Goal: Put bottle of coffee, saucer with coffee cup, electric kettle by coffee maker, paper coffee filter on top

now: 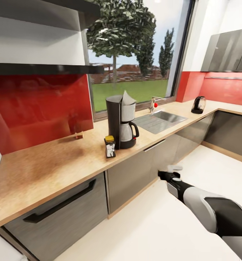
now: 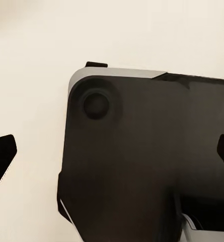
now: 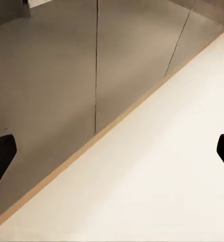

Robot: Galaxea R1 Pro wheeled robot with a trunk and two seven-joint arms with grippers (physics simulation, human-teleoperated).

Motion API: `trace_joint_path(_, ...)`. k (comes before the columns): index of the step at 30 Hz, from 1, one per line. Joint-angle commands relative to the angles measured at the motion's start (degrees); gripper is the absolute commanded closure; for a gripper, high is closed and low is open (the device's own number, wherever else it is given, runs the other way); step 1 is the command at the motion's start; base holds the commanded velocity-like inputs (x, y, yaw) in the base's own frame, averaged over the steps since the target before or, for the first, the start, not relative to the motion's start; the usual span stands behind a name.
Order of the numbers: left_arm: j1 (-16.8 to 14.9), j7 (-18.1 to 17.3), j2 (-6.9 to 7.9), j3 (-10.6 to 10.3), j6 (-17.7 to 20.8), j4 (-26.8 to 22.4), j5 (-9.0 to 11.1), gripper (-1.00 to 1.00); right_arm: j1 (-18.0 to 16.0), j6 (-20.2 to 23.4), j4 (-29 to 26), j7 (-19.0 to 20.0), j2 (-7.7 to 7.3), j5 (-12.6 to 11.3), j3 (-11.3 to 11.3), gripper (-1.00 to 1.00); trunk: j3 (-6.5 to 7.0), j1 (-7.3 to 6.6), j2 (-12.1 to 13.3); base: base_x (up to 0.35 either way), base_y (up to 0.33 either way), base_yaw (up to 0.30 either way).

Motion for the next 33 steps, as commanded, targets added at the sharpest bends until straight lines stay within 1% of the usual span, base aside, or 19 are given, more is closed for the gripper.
trace_joint_path(1,0.0,-0.1,-0.06,0.3,-0.2,0.0,0.2,-1.0,1.1,-0.4,0.3,-0.1,0.0,0.0,0.0,-1.0,-0.06,0.01,-0.1,0.0,0.0,-0.29)
trace_joint_path(4,0.0,0.0,-0.07,0.3,-0.3,0.0,0.1,-1.0,3.4,-0.3,0.3,-0.1,0.0,0.0,-0.1,-1.0,-0.06,0.01,-0.1,0.0,0.0,-0.29)
trace_joint_path(6,0.0,0.0,-0.1,0.3,-0.4,0.0,0.1,-1.0,5.0,0.7,0.3,-0.1,-0.01,0.0,-0.1,-1.0,-0.06,0.01,-0.1,0.0,0.0,-0.29)
trace_joint_path(7,0.0,0.0,-0.14,0.3,-0.4,0.0,0.1,-1.0,7.7,4.7,0.3,0.0,-0.01,0.0,-0.1,-1.0,-0.06,0.01,-0.1,0.0,0.0,-0.29)
trace_joint_path(9,0.0,0.0,-0.13,0.3,-0.4,0.0,0.1,-1.0,9.8,8.3,0.4,0.2,0.04,0.0,0.0,-1.0,-0.06,0.01,-0.1,0.0,0.0,-0.29)
trace_joint_path(10,0.0,0.0,-0.15,0.3,-0.4,0.0,0.1,-1.0,12.3,10.5,0.4,0.4,0.13,0.0,0.0,-1.0,-0.06,0.01,-0.1,0.0,0.0,-0.29)
trace_joint_path(11,0.0,0.0,-0.15,0.3,-0.4,0.0,0.2,-1.0,13.9,11.0,0.5,0.4,0.33,0.0,0.0,-1.0,-0.06,0.01,-0.1,0.0,0.0,-0.286)
trace_joint_path(13,0.0,0.0,-0.15,0.3,-0.4,0.0,0.2,-1.0,16.2,11.4,0.5,0.5,0.57,0.0,0.1,-1.0,-0.06,0.01,-0.1,0.0,0.0,-0.225)
trace_joint_path(14,0.0,0.0,-0.15,0.3,-0.4,0.0,0.2,-1.0,17.2,11.5,0.5,0.6,0.76,0.0,0.1,-1.0,-0.06,0.01,-0.1,0.0,0.0,-0.147)
trace_joint_path(15,0.0,0.0,-0.15,0.3,-0.4,0.0,0.2,-1.0,18.2,11.5,0.5,0.8,1.29,0.0,0.1,-1.0,-0.06,0.01,-0.1,0.0,0.0,-0.098)
trace_joint_path(17,0.0,0.0,-0.15,0.3,-0.4,0.0,0.1,-1.0,20.1,11.6,0.5,2.5,2.81,0.0,0.1,-1.0,-0.06,0.01,-0.1,0.0,0.0,-0.051)
trace_joint_path(18,0.0,0.0,-0.15,0.3,-0.4,0.0,0.1,-1.0,20.4,11.7,0.5,3.1,3.1,0.0,0.1,-1.0,-0.06,0.01,-0.1,0.0,0.0,-0.032)
trace_joint_path(20,0.0,0.0,-0.15,0.3,-0.4,0.0,0.2,-1.0,21.6,12.6,0.5,5.7,3.81,0.0,0.1,-1.0,-0.06,0.01,-0.1,0.0,0.0,-0.017)
trace_joint_path(21,0.0,0.0,-0.15,0.3,-0.4,0.0,0.1,-1.0,22.1,14.2,0.5,7.2,4.05,0.0,0.1,-1.0,-0.06,0.01,-0.1,0.0,0.0,-0.007)
trace_joint_path(23,0.0,0.0,-0.14,0.3,-0.4,0.0,0.1,-1.0,22.4,16.4,0.3,8.4,4.19,0.1,0.1,-1.0,-0.06,0.01,-0.1,0.0,0.0,-0.003)
trace_joint_path(27,0.0,0.0,-0.15,0.3,-0.4,0.0,0.1,-1.0,22.6,17.2,0.1,8.8,4.28,0.1,0.1,-1.0,-0.06,0.01,-0.1,0.0,0.0,0.0)
trace_joint_path(33,0.0,0.0,-0.2,0.2,-0.3,0.0,0.1,-1.0,22.6,16.7,0.0,8.9,4.18,0.1,0.1,-1.0,-0.06,0.01,-0.1,0.0,0.0,0.0)
